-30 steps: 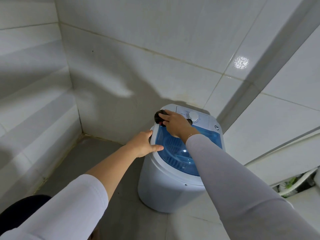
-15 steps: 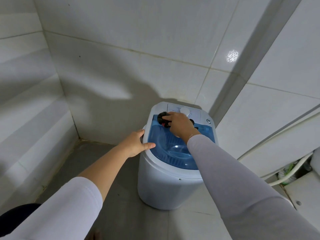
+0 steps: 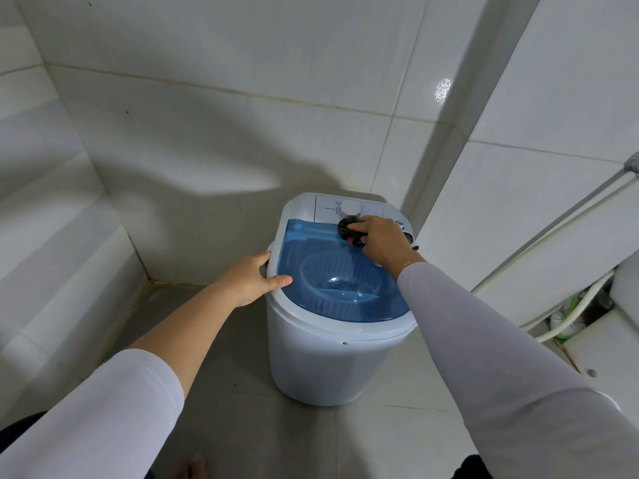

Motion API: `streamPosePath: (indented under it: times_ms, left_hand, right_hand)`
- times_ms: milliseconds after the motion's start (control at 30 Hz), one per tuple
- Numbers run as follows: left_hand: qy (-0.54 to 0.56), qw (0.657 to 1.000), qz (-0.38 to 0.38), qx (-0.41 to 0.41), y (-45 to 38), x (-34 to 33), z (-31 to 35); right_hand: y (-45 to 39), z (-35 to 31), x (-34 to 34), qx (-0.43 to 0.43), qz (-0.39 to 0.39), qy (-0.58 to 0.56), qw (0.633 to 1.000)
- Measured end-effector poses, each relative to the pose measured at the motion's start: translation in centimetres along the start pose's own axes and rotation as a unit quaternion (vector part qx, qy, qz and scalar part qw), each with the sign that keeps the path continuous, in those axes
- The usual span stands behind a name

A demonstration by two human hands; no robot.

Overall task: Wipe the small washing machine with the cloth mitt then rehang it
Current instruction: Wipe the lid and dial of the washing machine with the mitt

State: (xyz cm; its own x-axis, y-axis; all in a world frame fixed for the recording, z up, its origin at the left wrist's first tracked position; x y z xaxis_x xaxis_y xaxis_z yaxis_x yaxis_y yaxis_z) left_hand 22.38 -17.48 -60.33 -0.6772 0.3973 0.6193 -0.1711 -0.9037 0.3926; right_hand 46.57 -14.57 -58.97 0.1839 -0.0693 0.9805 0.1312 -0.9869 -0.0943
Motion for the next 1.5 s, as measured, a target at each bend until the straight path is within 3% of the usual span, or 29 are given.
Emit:
streamPosePath:
  times_ms: [300,700,867,1100,1300,1500]
  left_hand:
    - [-0.012,1.0,0.003,0.001,-0.1,0.0,-0.1]
    - [-0.02,1.0,0.005,0.003,0.0,-0.1,0.0]
    - [-0.001,1.0,0.014,-0.008,0.3,-0.1,0.1]
    - [0.002,1.0,0.023,-0.011,0.8,-0.6,-1.2]
    - [-0.043,0.999,0.014,-0.025,0.9,-0.5,-2.4]
    - [-0.037,0.999,0.012,-0.024,0.5,-0.6,-2.5]
  right_hand:
    - [2.0,3.2,0.9,-0.026,0.022,0.034,0.999]
    - [4.6,6.1,3.1,-0.134,0.062,0.003,0.989]
    - [1.2,2.3,6.7,-0.06,0.096,-0.009,0.993]
    - [-3.2,-7.9,5.1,0.121,-0.003,-0.018,0.992]
    - [-3.5,-10.5,1.5,0.113,-0.125,-0.011,0.986]
    - [-2.8,-10.3,0.7,0.055,-0.14,-0.055,0.987]
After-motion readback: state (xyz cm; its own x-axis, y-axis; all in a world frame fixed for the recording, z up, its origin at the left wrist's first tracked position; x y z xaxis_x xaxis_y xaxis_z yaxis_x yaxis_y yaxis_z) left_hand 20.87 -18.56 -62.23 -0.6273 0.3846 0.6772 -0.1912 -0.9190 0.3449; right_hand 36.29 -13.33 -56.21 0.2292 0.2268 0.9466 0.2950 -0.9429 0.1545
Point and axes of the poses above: each hand's wrist, its own y-axis away from the middle knuckle, its own x-axis out of the back of the hand, z = x × y, the point moved 1 cm from there along -y, towards the middle knuckle, and after that the axes turned 9 degrees about x, right-handed, at the moved point
